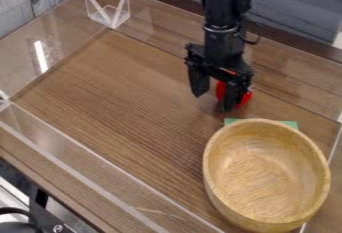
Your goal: Move the red object to the left side of the table
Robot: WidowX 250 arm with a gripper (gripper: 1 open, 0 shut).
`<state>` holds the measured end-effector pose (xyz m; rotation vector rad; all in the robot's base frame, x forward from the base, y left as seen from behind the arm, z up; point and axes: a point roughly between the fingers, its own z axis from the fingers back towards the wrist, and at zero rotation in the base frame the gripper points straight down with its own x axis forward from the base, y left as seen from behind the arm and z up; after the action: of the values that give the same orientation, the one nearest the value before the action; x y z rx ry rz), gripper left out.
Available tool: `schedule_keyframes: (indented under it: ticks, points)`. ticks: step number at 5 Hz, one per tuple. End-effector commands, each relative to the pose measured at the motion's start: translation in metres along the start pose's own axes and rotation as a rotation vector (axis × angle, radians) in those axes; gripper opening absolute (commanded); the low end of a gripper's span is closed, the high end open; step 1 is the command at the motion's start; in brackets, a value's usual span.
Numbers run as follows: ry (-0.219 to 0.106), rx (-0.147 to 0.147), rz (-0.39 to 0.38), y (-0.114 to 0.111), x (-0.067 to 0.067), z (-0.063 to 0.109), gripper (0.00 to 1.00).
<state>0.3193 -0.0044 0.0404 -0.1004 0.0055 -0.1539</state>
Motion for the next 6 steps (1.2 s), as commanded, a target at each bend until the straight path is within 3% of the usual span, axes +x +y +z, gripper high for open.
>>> schedule_keyframes:
  ticks: [1, 3, 5, 6]
  points:
    - [-0.06, 0.001, -0.021, 0.006, 0.009, 0.017, 1.0]
    - [-0.041, -0.002, -0.169, -0.028, 0.016, 0.005, 1.0]
    - [-0.043, -0.008, -0.184, -0.025, 0.027, 0.0, 1.0]
    - [-0.041, -0.008, -0.186, -0.021, 0.033, -0.004, 0.0]
